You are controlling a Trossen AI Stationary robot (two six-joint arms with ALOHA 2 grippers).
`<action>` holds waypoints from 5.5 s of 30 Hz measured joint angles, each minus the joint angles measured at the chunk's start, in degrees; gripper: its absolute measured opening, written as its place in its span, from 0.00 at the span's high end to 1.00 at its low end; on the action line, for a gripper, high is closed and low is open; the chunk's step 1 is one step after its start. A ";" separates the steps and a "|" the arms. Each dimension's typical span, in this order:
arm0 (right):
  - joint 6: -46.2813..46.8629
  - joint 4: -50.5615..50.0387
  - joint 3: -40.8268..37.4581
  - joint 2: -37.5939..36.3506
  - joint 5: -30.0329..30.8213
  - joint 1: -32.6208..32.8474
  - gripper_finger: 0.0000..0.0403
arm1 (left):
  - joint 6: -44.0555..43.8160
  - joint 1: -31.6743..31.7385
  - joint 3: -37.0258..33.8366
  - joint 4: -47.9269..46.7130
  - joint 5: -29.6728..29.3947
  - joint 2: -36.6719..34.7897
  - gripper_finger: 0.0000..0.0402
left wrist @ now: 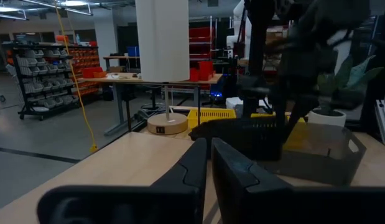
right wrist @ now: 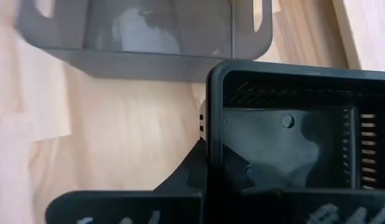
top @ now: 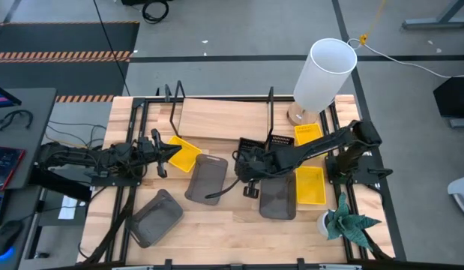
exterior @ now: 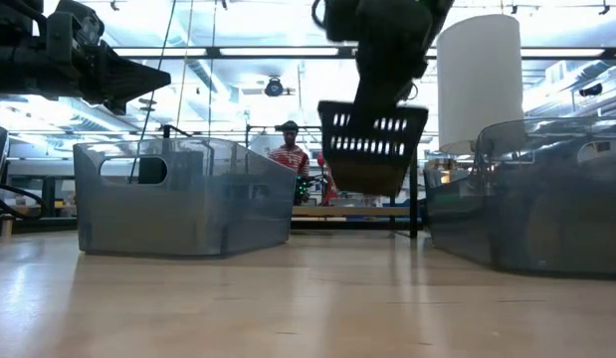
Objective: Stack baskets on shelf by color
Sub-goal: Stack the black bin on the top of the bin, then put the stacked black bins on the shelf
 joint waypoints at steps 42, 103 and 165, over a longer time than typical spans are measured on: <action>12.40 -31.74 -2.76 -11.24 7.01 5.15 0.97 | 0.00 0.01 0.00 -0.01 0.00 -0.01 0.91; 1.34 -9.38 -18.36 -11.18 -4.33 -2.67 0.83 | 0.00 0.00 0.01 -0.02 0.00 0.00 0.91; 5.02 -2.09 -25.77 -11.18 -1.49 -4.10 0.85 | 0.00 0.00 0.02 -0.02 0.00 0.00 0.91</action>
